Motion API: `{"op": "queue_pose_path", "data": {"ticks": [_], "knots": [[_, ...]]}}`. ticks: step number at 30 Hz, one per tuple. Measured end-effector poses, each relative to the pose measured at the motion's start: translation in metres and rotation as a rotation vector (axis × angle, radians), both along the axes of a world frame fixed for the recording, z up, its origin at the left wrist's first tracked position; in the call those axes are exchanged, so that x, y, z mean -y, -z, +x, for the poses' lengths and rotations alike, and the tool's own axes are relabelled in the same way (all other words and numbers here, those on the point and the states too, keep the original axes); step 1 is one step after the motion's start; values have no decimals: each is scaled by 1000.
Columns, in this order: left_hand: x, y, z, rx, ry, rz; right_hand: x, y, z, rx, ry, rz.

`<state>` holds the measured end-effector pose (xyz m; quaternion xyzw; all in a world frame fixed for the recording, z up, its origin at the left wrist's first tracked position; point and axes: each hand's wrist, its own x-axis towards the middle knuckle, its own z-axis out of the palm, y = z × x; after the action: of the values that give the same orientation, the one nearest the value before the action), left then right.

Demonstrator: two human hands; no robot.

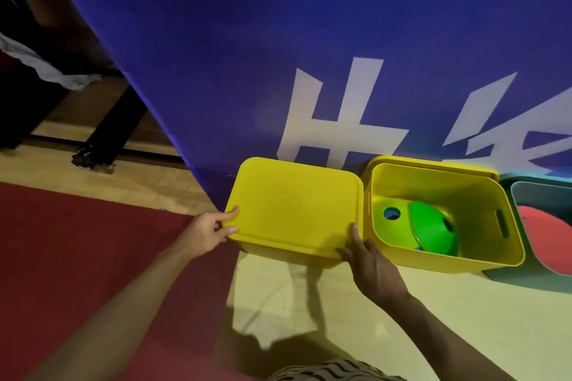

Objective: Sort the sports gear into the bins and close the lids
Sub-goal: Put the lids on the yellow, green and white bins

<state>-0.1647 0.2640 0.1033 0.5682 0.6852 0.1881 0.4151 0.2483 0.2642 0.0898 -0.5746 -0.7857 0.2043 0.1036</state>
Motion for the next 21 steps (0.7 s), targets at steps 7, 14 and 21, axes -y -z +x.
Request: {"op": "queue_pose_path", "data": {"ticks": [7,14,21], "knots": [[-3,5,15,-12,-72,-9,3,8,-4,-154,45,-183],[8,6,27,15,-179,63,2,-4,-11,-310,134,-345],[-3,-6,3,-247,100,-18,-7,-16,-7,2,-9,-331]]}}
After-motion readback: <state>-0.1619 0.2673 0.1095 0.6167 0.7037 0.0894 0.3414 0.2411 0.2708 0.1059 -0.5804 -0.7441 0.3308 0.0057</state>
